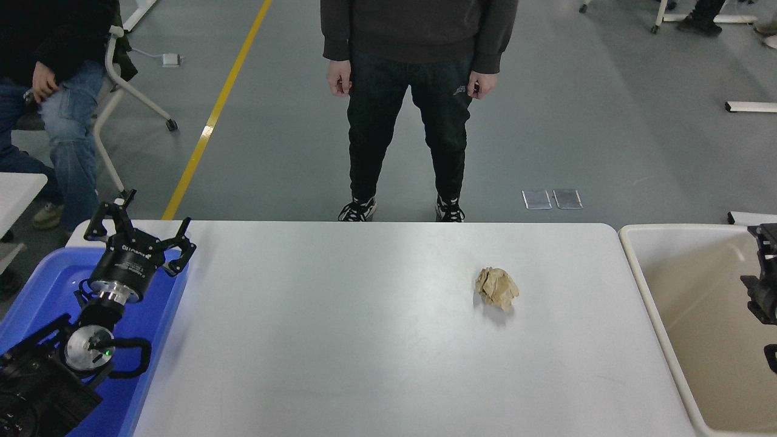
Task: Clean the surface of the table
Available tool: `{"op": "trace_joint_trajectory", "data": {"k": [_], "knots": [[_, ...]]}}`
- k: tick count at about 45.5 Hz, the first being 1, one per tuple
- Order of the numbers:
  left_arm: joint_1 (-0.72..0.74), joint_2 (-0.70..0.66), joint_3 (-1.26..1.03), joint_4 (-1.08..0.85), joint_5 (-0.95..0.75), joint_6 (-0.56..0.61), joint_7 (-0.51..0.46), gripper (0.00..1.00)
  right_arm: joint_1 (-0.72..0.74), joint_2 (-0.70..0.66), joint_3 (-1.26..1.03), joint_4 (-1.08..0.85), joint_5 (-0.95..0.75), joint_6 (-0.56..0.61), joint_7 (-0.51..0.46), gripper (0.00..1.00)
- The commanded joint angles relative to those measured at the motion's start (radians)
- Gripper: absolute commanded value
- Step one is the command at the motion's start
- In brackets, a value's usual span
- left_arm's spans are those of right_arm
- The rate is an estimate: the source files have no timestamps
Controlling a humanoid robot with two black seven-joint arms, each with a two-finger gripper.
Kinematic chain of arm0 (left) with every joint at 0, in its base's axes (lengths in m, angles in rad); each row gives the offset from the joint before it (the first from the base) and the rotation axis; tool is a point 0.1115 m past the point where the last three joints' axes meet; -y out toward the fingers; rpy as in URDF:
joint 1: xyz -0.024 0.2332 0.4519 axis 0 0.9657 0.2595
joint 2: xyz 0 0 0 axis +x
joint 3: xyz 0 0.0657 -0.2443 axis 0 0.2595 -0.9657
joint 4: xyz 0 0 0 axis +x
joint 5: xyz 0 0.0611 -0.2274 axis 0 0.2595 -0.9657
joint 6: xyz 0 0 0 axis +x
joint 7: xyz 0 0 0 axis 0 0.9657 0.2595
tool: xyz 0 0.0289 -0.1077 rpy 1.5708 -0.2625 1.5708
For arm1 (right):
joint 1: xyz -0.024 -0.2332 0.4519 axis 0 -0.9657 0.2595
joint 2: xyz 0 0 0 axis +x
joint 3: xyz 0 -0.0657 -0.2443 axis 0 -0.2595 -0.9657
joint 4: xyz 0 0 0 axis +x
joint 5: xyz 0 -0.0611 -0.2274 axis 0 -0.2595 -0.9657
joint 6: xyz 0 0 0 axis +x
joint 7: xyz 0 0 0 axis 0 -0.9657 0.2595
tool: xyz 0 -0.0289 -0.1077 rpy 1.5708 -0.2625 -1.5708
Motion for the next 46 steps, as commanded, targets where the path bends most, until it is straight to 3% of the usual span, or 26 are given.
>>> {"op": "trace_joint_trajectory", "data": {"k": [1, 24, 46], "knots": [[0.0, 0.0, 0.0, 0.0, 0.0, 0.0, 0.0, 1.0, -0.145, 0.078, 0.292, 0.256, -0.006, 0.073, 0.004, 1.0], [0.0, 0.0, 0.0, 0.0, 0.0, -0.001, 0.0, 1.0, -0.142, 0.296, 0.325, 0.227, -0.123, 0.066, 0.122, 1.0], [0.0, 0.0, 0.0, 0.0, 0.0, -0.001, 0.0, 1.0, -0.103, 0.308, 0.296, 0.162, -0.12, 0.046, 0.161, 1.0]]}}
